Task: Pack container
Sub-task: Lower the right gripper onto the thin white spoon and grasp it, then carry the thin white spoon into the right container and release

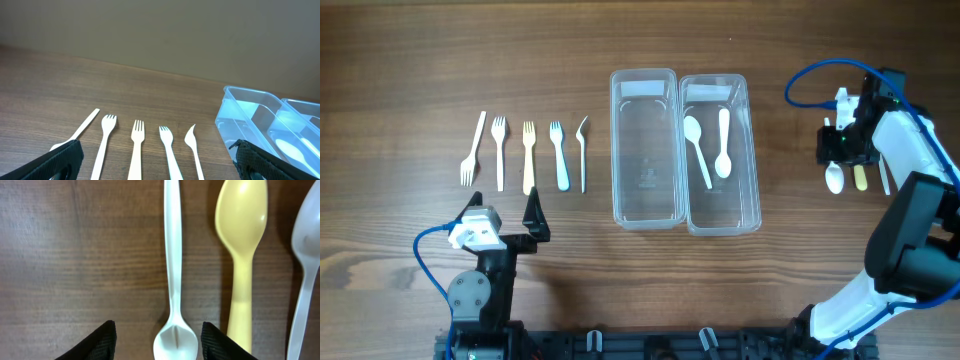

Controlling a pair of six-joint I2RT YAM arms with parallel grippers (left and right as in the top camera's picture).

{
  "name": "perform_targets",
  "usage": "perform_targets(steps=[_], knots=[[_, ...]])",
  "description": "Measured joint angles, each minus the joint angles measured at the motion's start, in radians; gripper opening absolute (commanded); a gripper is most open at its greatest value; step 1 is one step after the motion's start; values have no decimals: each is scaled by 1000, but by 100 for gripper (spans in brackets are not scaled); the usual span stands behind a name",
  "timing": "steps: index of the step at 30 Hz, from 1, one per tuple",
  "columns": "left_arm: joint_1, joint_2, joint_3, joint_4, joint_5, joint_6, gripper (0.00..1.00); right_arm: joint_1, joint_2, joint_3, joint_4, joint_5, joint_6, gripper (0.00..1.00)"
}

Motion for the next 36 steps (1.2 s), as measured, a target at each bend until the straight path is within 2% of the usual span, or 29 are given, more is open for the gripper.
perform_targets(steps=[6,11,13,16,18,27,36], knots=[[0,0,0,0,0,0,100,-6,10,0,48,0,35,53],[0,0,0,0,0,0,100,-16,93,1,55,-13,48,49],[0,0,0,0,0,0,100,-19,99,9,62,-16,53,40],[0,0,0,0,0,0,100,-18,100,10,61,-19,65,14],[0,0,0,0,0,0,100,-18,100,10,61,-18,74,8],[0,0,0,0,0,0,100,-21,103,24,24,-14,75,4],[0,0,0,0,0,0,100,-21,100,173,-85,-26,80,4]])
